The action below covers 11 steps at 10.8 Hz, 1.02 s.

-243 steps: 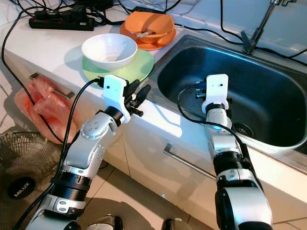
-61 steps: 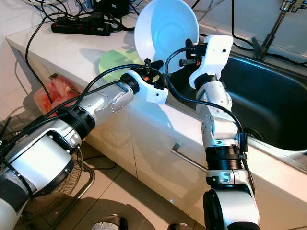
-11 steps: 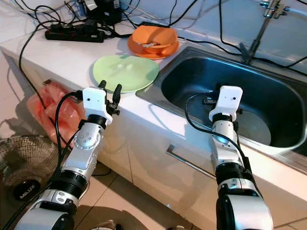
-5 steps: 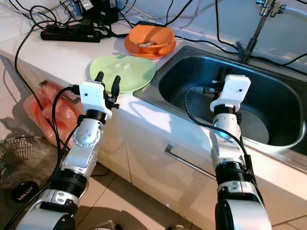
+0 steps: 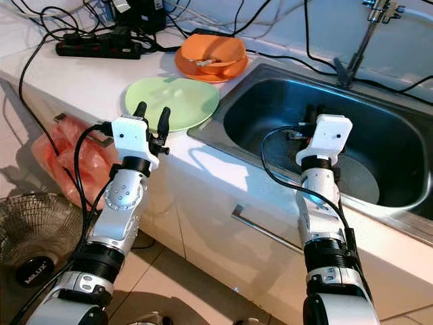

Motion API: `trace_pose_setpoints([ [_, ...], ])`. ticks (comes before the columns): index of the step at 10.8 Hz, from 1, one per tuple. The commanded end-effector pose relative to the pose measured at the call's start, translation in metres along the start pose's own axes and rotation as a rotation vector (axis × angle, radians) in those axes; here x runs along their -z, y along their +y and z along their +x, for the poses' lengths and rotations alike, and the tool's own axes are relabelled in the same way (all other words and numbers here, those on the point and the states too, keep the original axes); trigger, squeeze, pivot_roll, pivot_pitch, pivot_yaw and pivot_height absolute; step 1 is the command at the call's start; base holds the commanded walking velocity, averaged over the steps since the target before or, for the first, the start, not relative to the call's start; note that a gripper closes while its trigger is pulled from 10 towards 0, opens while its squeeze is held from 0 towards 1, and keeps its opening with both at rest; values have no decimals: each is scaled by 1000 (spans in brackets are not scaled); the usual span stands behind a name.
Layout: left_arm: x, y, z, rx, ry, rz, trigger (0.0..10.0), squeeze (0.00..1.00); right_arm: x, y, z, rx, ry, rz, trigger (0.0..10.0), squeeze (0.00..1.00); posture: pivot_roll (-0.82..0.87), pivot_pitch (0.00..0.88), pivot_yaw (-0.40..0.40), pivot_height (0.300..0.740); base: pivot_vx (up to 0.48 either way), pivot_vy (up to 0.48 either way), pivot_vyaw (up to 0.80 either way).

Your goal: Kitchen organization

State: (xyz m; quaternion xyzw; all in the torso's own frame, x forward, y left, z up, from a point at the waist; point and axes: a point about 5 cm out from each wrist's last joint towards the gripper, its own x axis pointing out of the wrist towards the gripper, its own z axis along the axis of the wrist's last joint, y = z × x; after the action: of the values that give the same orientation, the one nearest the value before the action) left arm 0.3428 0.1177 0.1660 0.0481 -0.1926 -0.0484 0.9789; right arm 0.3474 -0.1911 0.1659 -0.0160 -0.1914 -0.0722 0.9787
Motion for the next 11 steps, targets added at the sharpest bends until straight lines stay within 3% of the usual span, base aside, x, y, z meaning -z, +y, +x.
trace_pose_setpoints([
  [1, -3, 0, 0, -10, -11, -1, 10000, 0, -3, 0, 0, -7, -6, -3, 10000, 0, 11, 41, -26, 740, 0, 0, 0],
  [4, -4, -1, 0, -9, -13, -1, 10000, 0, -6, -1, 0, -11, -13, 1, 10000, 0, 11, 52, -30, 740, 0, 0, 0],
  [11, -4, 0, -2, -14, -12, -4, 10000, 0, -3, -3, -3, -7, 0, -1, 10000, 0, 14, 59, -31, 740, -291, 0, 0],
])
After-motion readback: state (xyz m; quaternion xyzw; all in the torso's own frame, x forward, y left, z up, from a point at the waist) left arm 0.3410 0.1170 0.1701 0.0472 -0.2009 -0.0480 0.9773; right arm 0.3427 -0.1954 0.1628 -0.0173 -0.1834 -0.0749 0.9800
